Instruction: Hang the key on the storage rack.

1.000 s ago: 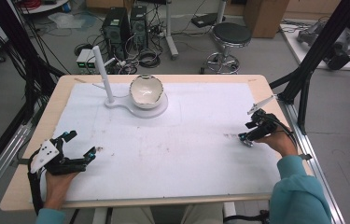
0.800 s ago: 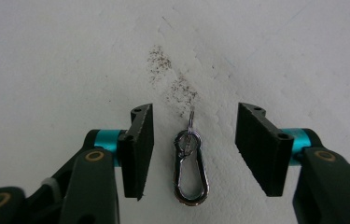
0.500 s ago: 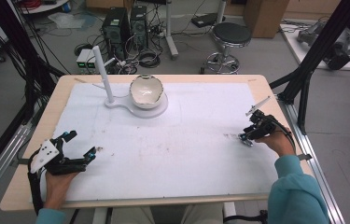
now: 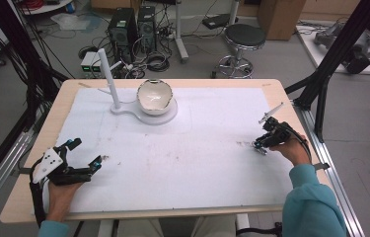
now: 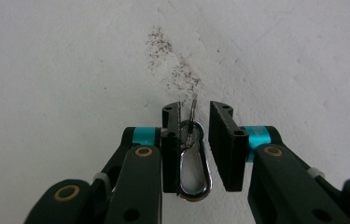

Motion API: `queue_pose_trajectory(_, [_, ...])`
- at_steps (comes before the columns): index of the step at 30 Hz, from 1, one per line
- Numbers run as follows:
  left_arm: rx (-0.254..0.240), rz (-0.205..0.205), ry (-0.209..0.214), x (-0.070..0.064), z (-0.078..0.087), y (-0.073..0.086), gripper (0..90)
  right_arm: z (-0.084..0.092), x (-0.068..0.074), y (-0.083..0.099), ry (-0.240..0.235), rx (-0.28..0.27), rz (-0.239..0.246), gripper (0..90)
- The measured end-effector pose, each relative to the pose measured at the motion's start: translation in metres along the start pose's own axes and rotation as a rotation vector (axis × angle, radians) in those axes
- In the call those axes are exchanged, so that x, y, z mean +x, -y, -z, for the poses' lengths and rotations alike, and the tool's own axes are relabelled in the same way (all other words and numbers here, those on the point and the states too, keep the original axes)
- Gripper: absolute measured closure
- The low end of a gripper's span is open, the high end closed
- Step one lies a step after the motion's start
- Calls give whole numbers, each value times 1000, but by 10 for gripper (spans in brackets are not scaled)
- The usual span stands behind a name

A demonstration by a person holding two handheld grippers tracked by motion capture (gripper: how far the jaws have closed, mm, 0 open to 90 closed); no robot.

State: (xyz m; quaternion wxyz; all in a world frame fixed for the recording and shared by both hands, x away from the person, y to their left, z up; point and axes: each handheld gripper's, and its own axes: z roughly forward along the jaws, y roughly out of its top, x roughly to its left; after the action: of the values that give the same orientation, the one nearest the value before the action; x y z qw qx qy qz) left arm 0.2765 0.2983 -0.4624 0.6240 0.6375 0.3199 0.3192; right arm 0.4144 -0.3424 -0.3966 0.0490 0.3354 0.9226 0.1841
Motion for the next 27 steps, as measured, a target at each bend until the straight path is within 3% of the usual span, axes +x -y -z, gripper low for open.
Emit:
queue_pose_trajectory(15, [0, 0, 1, 0, 0, 0, 24, 0, 0, 0, -2, 12, 14, 871])
queue_pose_trajectory(22, [0, 1, 2, 0, 0, 0, 24, -1, 2, -2, 26, 23, 35, 887])
queue_pose_trajectory(27, [-1, 4, 2, 0, 0, 0, 24, -1, 5, -3, 35, 30, 23, 892])
